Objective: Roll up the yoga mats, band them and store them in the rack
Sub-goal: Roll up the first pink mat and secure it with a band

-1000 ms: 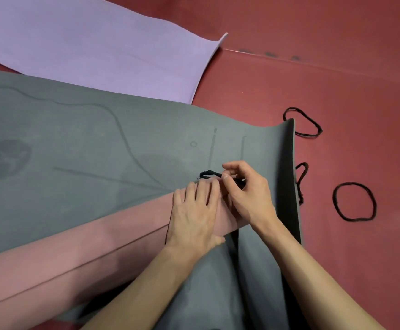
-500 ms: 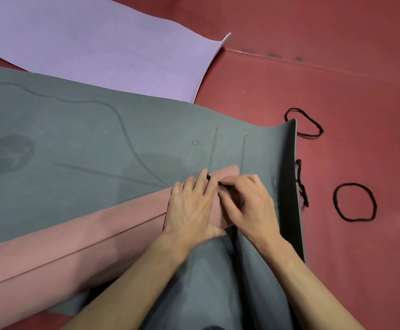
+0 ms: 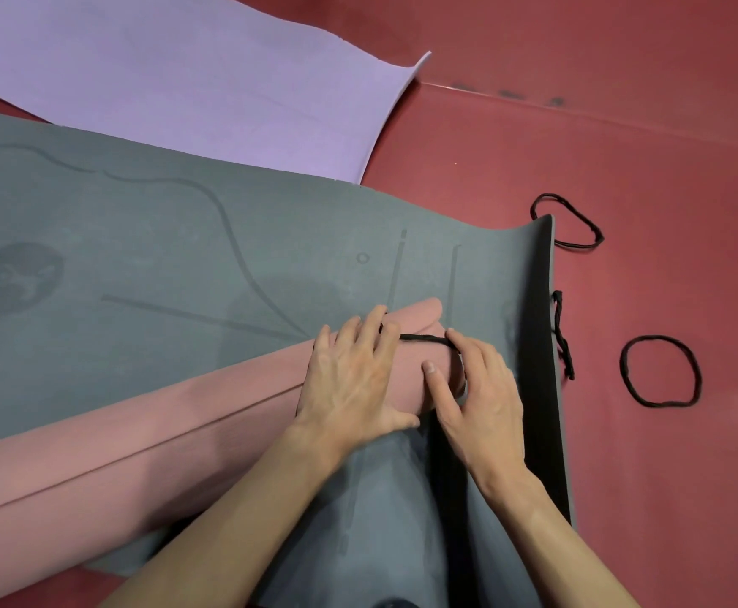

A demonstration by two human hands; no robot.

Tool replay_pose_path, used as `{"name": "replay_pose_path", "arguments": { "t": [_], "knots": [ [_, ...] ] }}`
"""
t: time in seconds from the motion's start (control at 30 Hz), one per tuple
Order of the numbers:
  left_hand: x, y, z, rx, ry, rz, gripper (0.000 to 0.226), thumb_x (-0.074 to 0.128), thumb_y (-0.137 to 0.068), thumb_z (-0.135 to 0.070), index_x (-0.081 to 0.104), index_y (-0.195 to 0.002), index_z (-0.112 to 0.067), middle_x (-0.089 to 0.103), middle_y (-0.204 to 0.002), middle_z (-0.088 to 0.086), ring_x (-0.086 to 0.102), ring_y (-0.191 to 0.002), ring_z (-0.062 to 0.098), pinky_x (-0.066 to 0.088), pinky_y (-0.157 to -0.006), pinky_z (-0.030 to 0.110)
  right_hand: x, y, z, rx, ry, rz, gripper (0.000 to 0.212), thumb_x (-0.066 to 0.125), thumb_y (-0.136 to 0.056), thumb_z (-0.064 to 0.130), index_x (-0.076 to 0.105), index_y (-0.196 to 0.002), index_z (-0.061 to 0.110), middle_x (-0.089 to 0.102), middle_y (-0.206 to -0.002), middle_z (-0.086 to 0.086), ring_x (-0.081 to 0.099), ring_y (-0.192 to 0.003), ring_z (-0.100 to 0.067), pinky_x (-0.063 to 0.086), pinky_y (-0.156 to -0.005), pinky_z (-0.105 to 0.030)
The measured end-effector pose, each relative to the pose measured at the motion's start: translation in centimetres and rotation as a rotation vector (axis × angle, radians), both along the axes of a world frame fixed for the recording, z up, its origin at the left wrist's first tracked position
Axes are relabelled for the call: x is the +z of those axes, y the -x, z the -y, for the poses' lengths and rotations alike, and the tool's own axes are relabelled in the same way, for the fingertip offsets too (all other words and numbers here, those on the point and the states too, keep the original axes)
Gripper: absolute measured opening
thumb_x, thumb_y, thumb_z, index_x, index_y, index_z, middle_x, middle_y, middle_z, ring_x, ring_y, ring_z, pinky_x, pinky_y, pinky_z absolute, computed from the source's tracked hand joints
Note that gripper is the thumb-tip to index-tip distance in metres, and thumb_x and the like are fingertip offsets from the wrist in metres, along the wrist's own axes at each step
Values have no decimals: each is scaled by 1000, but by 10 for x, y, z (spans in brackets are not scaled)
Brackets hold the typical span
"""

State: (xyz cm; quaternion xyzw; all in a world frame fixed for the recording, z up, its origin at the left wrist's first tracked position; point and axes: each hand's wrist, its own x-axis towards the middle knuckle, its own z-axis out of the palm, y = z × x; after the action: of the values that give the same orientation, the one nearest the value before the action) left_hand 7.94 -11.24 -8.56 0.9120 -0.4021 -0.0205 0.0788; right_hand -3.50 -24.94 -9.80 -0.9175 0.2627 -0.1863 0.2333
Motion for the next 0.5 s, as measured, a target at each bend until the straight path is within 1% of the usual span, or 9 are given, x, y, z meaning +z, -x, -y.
{"name": "replay_pose_path", "arguments": {
  "t": [0.07, 0.13, 0.23, 0.3, 0.37, 0.43, 0.5],
  "knots": [
    [-1, 0, -1, -11, 0, -15, 125, 77, -43, -86, 34, -136, -14, 44, -159, 3, 56, -132, 29, 46, -105, 56, -2, 3, 2, -21, -14, 26, 51, 57, -97, 55, 63, -134, 20, 66, -113, 8, 60, -104, -18, 47, -93, -39],
    [0, 0, -2, -11, 10, -31, 124, 78, -45, -86, 29, -133, -15, 45, -159, 3, 54, -135, 30, 44, -107, 57, -2, 3, 5, -34, 12, 59, 46, 64, -94, 54, 66, -125, 21, 67, -110, 10, 60, -100, -18, 46, -89, -39],
    [3, -1, -2, -22, 9, -34, 117, 75, -51, -86, 24, -131, -17, 42, -159, 1, 49, -138, 27, 40, -112, 55, -3, 4, 8, -40, 99, 80, 37, 71, -93, 50, 67, -114, 20, 67, -105, 11, 57, -93, -16, 44, -85, -37],
    [2, -3, -2, -20, 5, -11, 113, 73, -50, -87, 29, -127, -17, 47, -152, 1, 54, -130, 26, 44, -106, 54, -7, 8, 12, -42, 158, 90, 33, 69, -95, 48, 67, -108, 18, 66, -101, 9, 56, -89, -17, 43, -84, -36],
    [1, -6, -1, 12, 28, 17, 110, 72, -46, -88, 37, -123, -17, 55, -137, 0, 61, -114, 27, 49, -96, 53, -15, 17, 18, -31, 222, 82, 29, 64, -99, 46, 66, -101, 17, 65, -94, 8, 55, -83, -20, 43, -80, -37],
    [2, -10, -1, 38, 34, 30, 107, 69, -45, -89, 45, -121, -17, 57, -120, -1, 63, -102, 27, 51, -88, 49, -24, 26, 20, -15, 250, 51, 26, 60, -101, 44, 65, -97, 18, 64, -90, 7, 54, -79, -22, 40, -77, -36],
    [5, -13, -1, 32, 7, 26, 105, 67, -48, -90, 45, -122, -19, 55, -117, -3, 63, -101, 26, 50, -83, 45, -31, 29, 20, -22, 254, 35, 22, 61, -102, 40, 66, -97, 20, 64, -88, 7, 53, -77, -21, 39, -74, -35]
  ]
}}
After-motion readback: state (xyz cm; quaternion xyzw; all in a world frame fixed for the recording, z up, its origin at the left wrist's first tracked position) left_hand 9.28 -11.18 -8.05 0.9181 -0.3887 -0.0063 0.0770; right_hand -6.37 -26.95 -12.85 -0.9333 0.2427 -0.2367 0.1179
